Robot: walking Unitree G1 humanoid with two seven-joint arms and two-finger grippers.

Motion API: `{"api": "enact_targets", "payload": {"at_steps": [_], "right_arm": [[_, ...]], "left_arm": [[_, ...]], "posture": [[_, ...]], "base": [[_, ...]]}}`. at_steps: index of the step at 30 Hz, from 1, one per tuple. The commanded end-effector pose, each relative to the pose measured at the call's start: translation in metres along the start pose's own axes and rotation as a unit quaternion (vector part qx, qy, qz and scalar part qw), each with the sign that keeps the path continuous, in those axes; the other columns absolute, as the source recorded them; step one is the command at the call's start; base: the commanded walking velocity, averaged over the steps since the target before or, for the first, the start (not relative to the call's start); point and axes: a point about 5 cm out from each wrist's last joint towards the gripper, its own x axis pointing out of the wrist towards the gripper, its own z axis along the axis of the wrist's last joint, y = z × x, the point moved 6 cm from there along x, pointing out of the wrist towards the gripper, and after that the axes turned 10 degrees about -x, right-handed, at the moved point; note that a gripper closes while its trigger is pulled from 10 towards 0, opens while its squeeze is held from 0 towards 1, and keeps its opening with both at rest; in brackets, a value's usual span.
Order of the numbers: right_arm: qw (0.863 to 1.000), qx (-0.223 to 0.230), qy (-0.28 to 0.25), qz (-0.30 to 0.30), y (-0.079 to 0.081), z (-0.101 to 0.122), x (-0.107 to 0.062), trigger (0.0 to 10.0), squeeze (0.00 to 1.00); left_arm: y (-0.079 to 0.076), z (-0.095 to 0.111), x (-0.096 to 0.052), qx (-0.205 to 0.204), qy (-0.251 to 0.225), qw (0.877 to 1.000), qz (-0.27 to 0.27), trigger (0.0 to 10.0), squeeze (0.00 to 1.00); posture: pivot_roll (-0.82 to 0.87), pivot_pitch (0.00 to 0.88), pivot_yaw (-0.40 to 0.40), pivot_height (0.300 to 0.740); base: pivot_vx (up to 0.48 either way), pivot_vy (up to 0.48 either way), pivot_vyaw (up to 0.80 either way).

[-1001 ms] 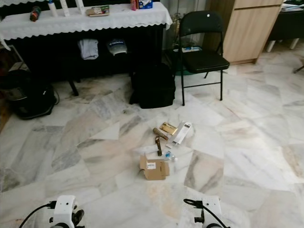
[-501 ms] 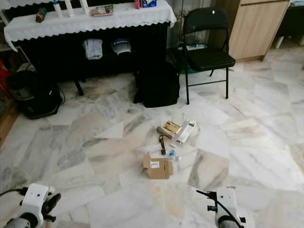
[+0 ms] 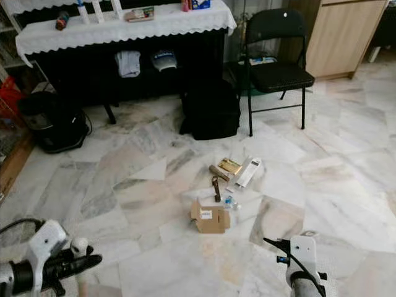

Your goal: Sweep floor

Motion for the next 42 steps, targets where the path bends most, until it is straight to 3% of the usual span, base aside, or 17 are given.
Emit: {"api": "enact_targets", "payload": {"at_steps": [1, 4, 8, 13, 15, 17, 21, 24, 26, 29, 31, 32, 34, 35, 37, 39, 42], "right_arm": [[1.0, 0.011, -0.021, 0.0, 0.004, 0.016, 0.004, 10.0, 0.0], [1.0, 0.015, -0.024, -0.001, 0.004, 0.022, 0.007, 10.0, 0.0], [1.0, 0.019, -0.024, -0.002, 0.005, 0.026, 0.009, 10.0, 0.0], [0.999, 0.035, -0.027, -0.01, 0.006, 0.03, 0.011, 10.0, 0.0], [0.998, 0.046, -0.029, -0.011, 0.007, 0.031, 0.011, 10.0, 0.0], [0.998, 0.061, -0.004, -0.008, 0.011, 0.023, 0.011, 10.0, 0.0], [0.996, 0.08, 0.036, -0.006, 0.017, 0.007, 0.009, 10.0, 0.0], [0.993, 0.086, 0.086, 0.002, 0.024, -0.013, 0.004, 10.0, 0.0], [0.986, 0.105, 0.11, 0.07, 0.051, -0.025, -0.005, 10.0, 0.0], [0.989, 0.063, 0.086, 0.097, 0.061, -0.021, -0.008, 10.0, 0.0], [0.992, 0.049, 0.081, 0.087, 0.056, -0.021, -0.007, 10.0, 0.0], [0.992, 0.049, 0.081, 0.087, 0.056, -0.021, -0.007, 10.0, 0.0], [0.993, 0.02, 0.067, 0.09, 0.056, -0.019, -0.007, 10.0, 0.0], [0.994, 0.013, 0.061, 0.091, 0.056, -0.018, -0.007, 10.0, 0.0], [0.994, 0.013, 0.063, 0.083, 0.054, -0.019, -0.008, 10.0, 0.0], [0.995, -0.001, 0.076, 0.072, 0.049, -0.025, -0.008, 10.0, 0.0], [0.988, 0.015, 0.135, 0.071, 0.05, -0.047, -0.015, 10.0, 0.0]], "left_arm": [[0.002, 0.02, -0.014, 0.029, 0.001, 1.0, 0.003, 10.0, 0.0], [-0.007, 0.039, -0.03, 0.047, 0.013, 0.999, -0.025, 10.0, 0.0], [-0.003, 0.052, -0.04, 0.082, 0.017, 0.996, -0.012, 10.0, 0.0], [0.038, 0.061, -0.038, 0.095, -0.014, 0.991, 0.096, 10.0, 0.0], [0.043, 0.054, -0.033, 0.079, -0.009, 0.991, 0.108, 10.0, 0.0], [0.035, 0.029, -0.026, 0.07, 0.041, 0.993, 0.081, 10.0, 0.0], [0.022, 0.006, -0.029, 0.078, 0.109, 0.99, 0.042, 10.0, 0.0], [0.024, -0.003, -0.033, 0.091, 0.144, 0.985, 0.039, 10.0, 0.0], [0.027, -0.013, -0.039, 0.096, 0.18, 0.978, 0.034, 10.0, 0.0], [0.028, -0.024, -0.042, 0.106, 0.207, 0.972, 0.026, 10.0, 0.0], [0.049, -0.022, -0.035, 0.124, 0.186, 0.971, 0.085, 10.0, 0.0], [0.049, -0.022, -0.035, 0.124, 0.186, 0.971, 0.085, 10.0, 0.0], [0.064, -0.015, -0.027, 0.136, 0.153, 0.97, 0.133, 10.0, 0.0], [0.077, -0.01, -0.021, 0.136, 0.131, 0.966, 0.175, 10.0, 0.0], [0.087, -0.012, -0.016, 0.117, 0.12, 0.964, 0.206, 10.0, 0.0], [0.089, -0.016, -0.01, 0.116, 0.122, 0.962, 0.213, 10.0, 0.0], [0.086, -0.026, 0.006, 0.128, 0.13, 0.962, 0.203, 10.0, 0.0]], "posture": [[-0.04, 0.0, 0.105, 0.74], [-0.03, 0.0, 0.115, 0.74], [-0.02, 0.0, 0.12, 0.74], [-0.01, 0.0, 0.127, 0.74], [-0.02, 0.0, 0.128, 0.74], [-0.02, 0.0, 0.132, 0.74], [-0.02, 0.0, 0.133, 0.74], [-0.01, 0.0, 0.135, 0.74], [0.0, 0.0, 0.137, 0.74], [0.0, 0.0, 0.141, 0.74], [0.0, 0.0, 0.143, 0.74], [0.0, 0.0, 0.143, 0.74], [0.0, 0.0, 0.143, 0.74], [-0.01, 0.0, 0.143, 0.74], [-0.01, 0.0, 0.145, 0.74], [-0.01, 0.0, 0.147, 0.74], [-0.02, 0.0, 0.148, 0.74]], "base": [[0.0, 0.0, 0.0], [0.0, 0.0, 0.0], [0.0, 0.0, 0.0], [0.0, 0.0, 0.0], [0.0, 0.0, 0.0], [0.0, 0.0, 0.0], [0.0, 0.0, 0.0], [0.0, 0.0, 0.0], [0.0, 0.0, 0.0], [0.0, 0.0, 0.0], [0.0, 0.0, 0.0], [0.0, 0.0, 0.0], [0.0, 0.0, 0.0], [0.0, 0.0, 0.0], [0.0, 0.0, 0.0], [0.0, 0.0, 0.0], [0.0, 0.0, 0.0]]}}
